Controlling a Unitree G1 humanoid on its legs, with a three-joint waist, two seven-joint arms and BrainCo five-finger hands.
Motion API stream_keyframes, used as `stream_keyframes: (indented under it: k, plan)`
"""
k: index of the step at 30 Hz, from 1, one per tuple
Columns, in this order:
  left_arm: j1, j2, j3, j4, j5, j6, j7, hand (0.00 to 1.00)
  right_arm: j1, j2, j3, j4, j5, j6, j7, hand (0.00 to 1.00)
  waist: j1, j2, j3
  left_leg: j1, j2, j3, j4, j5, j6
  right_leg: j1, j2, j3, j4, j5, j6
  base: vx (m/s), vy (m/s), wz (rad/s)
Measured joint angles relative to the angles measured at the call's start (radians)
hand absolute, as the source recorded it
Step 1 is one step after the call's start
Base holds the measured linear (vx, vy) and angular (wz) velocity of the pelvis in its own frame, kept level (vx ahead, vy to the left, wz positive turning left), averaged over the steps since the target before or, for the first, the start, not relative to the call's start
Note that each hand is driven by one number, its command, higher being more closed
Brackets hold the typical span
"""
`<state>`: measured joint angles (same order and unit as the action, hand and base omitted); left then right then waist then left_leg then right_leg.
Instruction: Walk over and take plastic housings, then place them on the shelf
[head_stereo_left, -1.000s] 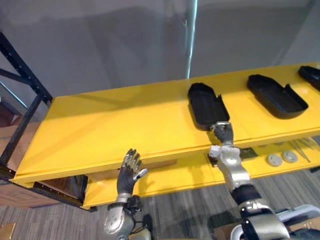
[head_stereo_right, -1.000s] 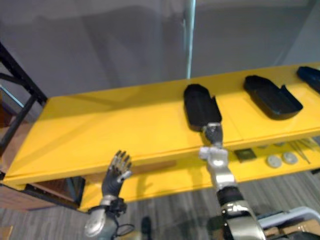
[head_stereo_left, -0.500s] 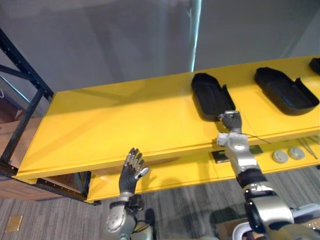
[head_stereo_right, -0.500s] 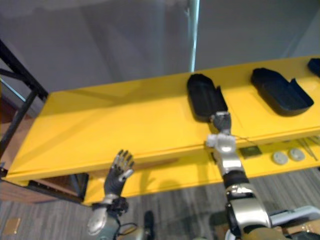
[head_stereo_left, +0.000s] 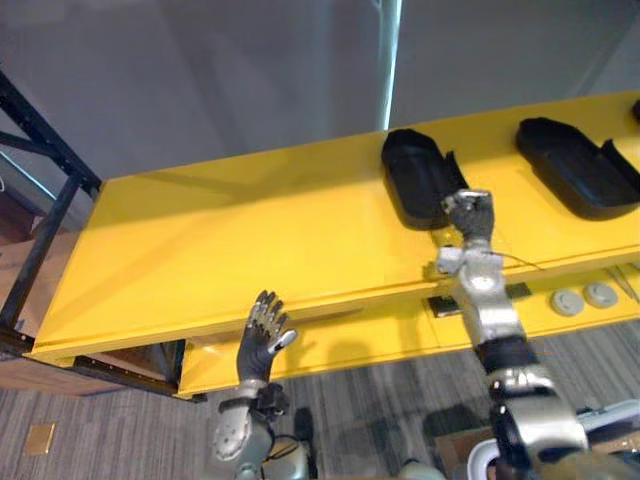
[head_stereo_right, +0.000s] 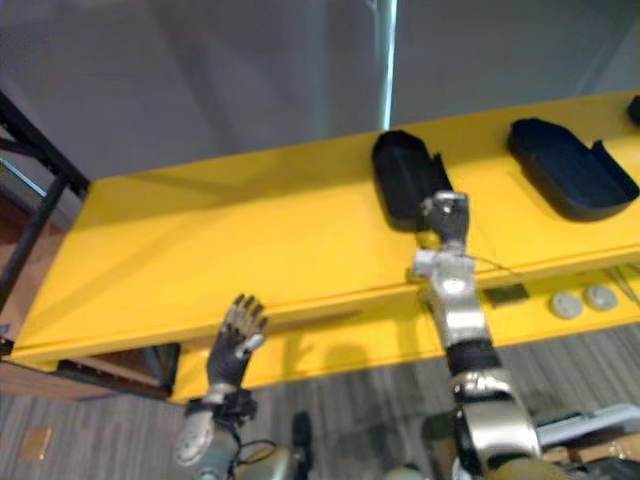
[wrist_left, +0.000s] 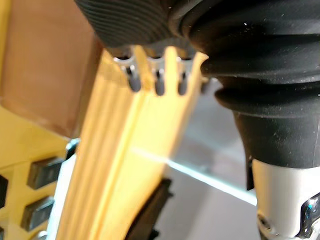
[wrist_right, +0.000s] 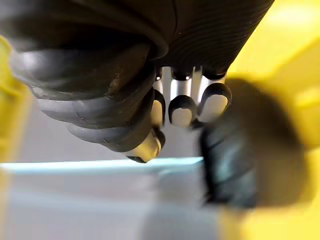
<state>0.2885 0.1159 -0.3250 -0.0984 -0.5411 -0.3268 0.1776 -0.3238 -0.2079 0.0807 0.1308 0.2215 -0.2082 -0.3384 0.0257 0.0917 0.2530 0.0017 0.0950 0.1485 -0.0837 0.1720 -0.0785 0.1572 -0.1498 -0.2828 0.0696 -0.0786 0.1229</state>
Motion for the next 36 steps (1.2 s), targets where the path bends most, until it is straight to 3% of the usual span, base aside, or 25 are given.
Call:
stream_keyframes:
  k: [4, 5, 9, 12, 15, 19, 23, 25, 28, 31, 36]
  plan:
    - [0.029, -0.013, 0.039, -0.032, 0.010, -0.020, 0.036, 0.00, 0.330, 0.092, 0.075, -0.302, -0.003, -0.063, -0.031, 1.00, -0.042, -0.036, -0.004, 0.016, 0.007, 0.044, -0.004, -0.018, -0.006, -0.010, 0.008, 0.044, -0.019, 0.001, 0.001, 0.03, -0.020, -0.30]
    - [0.030, -0.013, 0.040, -0.035, 0.010, -0.021, 0.043, 0.00, 0.368, 0.099, 0.078, -0.340, -0.004, -0.076, -0.033, 0.00, -0.045, -0.042, -0.008, 0.017, 0.008, 0.056, -0.004, -0.021, -0.006, -0.014, 0.008, 0.052, -0.021, 0.001, 0.001, 0.01, -0.017, -0.48]
    - [0.024, -0.014, 0.038, -0.054, 0.021, -0.020, 0.056, 0.00, 0.516, 0.114, 0.066, -0.440, -0.038, -0.146, -0.035, 0.00, -0.082, -0.093, -0.038, 0.026, 0.012, 0.084, -0.004, -0.032, -0.011, -0.023, 0.013, 0.086, -0.031, 0.005, 0.001, 0.04, -0.005, -0.25]
    - [0.022, -0.011, 0.038, -0.088, 0.043, -0.020, 0.054, 0.00, 0.585, 0.115, 0.048, -0.437, -0.054, -0.133, -0.042, 0.00, -0.093, -0.111, -0.060, 0.033, 0.013, 0.108, -0.003, -0.038, -0.011, -0.029, 0.012, 0.102, -0.028, 0.005, 0.000, 0.03, -0.003, -0.16]
    - [0.015, -0.009, 0.039, -0.118, 0.049, -0.009, 0.048, 0.00, 0.640, 0.116, 0.011, -0.430, -0.090, -0.099, -0.101, 0.00, -0.096, -0.109, -0.064, 0.038, 0.014, 0.127, -0.003, -0.040, -0.009, -0.038, 0.012, 0.125, -0.021, 0.010, 0.002, 0.01, 0.011, -0.16]
    - [0.032, -0.005, 0.039, -0.123, 0.049, 0.014, 0.031, 0.00, 0.712, 0.117, -0.062, -0.429, -0.100, -0.090, -0.117, 0.00, -0.098, -0.100, -0.075, 0.069, 0.021, 0.190, -0.004, -0.055, -0.010, -0.052, 0.014, 0.186, -0.019, 0.015, 0.003, 0.00, 0.020, -0.48]
    - [0.028, 0.007, 0.034, -0.126, 0.052, 0.032, -0.013, 0.00, 0.802, 0.115, -0.235, -0.428, -0.113, -0.071, -0.120, 0.00, -0.141, -0.099, -0.088, 0.087, 0.024, 0.246, -0.004, -0.067, -0.010, -0.066, 0.017, 0.243, -0.030, 0.030, 0.004, 0.00, 0.023, -0.41]
    - [0.024, 0.029, 0.034, -0.128, 0.050, 0.046, -0.031, 0.00, 0.850, 0.115, -0.312, -0.427, -0.061, -0.079, -0.120, 0.00, -0.168, -0.102, -0.097, 0.098, 0.031, 0.292, 0.000, -0.069, -0.014, -0.088, 0.025, 0.292, -0.033, 0.044, 0.004, 0.01, 0.022, -0.61]
    - [0.019, 0.036, 0.024, -0.132, 0.049, 0.075, -0.032, 0.00, 0.884, 0.121, -0.305, -0.429, -0.037, -0.115, -0.117, 0.00, -0.184, -0.105, -0.104, 0.124, 0.047, 0.370, 0.000, -0.084, -0.024, -0.104, 0.043, 0.369, -0.059, 0.064, 0.002, 0.00, 0.008, -0.80]
    - [-0.005, 0.039, -0.014, -0.134, 0.051, 0.098, -0.017, 0.00, 0.889, 0.122, -0.223, -0.430, -0.026, -0.121, -0.091, 0.00, -0.186, -0.106, -0.109, 0.138, 0.062, 0.452, -0.004, -0.100, -0.038, -0.145, 0.042, 0.365, -0.064, 0.087, -0.005, -0.03, -0.010, -0.87]
    - [-0.046, 0.030, -0.082, -0.133, 0.108, 0.116, 0.018, 0.00, 0.850, 0.073, -0.153, -0.414, -0.027, -0.122, -0.034, 0.00, -0.200, -0.087, -0.117, 0.129, 0.068, 0.446, 0.005, -0.112, -0.047, -0.176, 0.051, 0.366, -0.053, 0.093, -0.014, 0.01, -0.023, -0.19]
